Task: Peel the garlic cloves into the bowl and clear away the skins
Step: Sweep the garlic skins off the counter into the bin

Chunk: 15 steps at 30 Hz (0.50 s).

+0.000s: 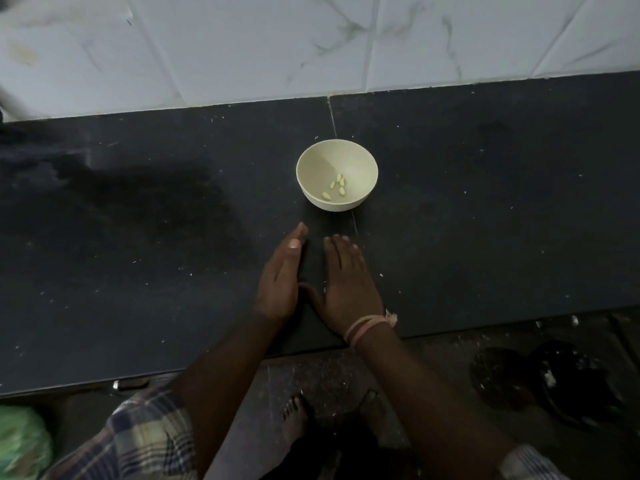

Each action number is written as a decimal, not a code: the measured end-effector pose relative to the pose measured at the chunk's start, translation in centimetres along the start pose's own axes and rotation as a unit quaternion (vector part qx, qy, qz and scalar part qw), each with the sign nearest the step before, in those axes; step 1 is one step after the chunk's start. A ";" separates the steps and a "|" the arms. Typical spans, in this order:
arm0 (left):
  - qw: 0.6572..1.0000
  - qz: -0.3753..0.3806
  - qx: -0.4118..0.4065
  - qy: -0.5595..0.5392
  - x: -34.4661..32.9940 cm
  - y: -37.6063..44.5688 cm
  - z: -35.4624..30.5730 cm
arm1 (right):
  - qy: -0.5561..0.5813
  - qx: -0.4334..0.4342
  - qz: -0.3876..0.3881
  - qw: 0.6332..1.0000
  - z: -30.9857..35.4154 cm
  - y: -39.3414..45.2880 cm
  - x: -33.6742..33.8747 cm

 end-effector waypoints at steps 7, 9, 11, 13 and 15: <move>0.998 -0.049 -0.026 -0.018 -0.7 -0.9 -0.2 | 0.005 0.125 -0.029 0.992 1.0 2.1 1.7; 0.998 -0.055 -0.031 -0.008 -0.6 -0.9 -0.3 | 0.008 0.147 -0.044 0.988 1.4 1.7 1.5; 0.998 -0.058 -0.029 -0.003 -0.6 -0.9 -0.3 | -0.010 0.153 -0.074 0.985 1.6 1.0 1.8; 0.998 -0.057 -0.032 0.001 -0.6 -1.0 -0.4 | -0.041 0.148 -0.089 0.984 1.6 0.6 2.2; 0.998 -0.050 -0.027 0.010 -0.5 -1.1 -0.5 | -0.068 0.131 -0.081 0.986 1.6 0.6 2.1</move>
Point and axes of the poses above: each hand's wrist, its own y-axis towards the middle knuckle, its own x-axis out of the back of the hand, z = x × y, the point moved 9 cm from there along y, towards the middle knuckle, and after that the axes turned 3 degrees about x, right-handed, at the moved point
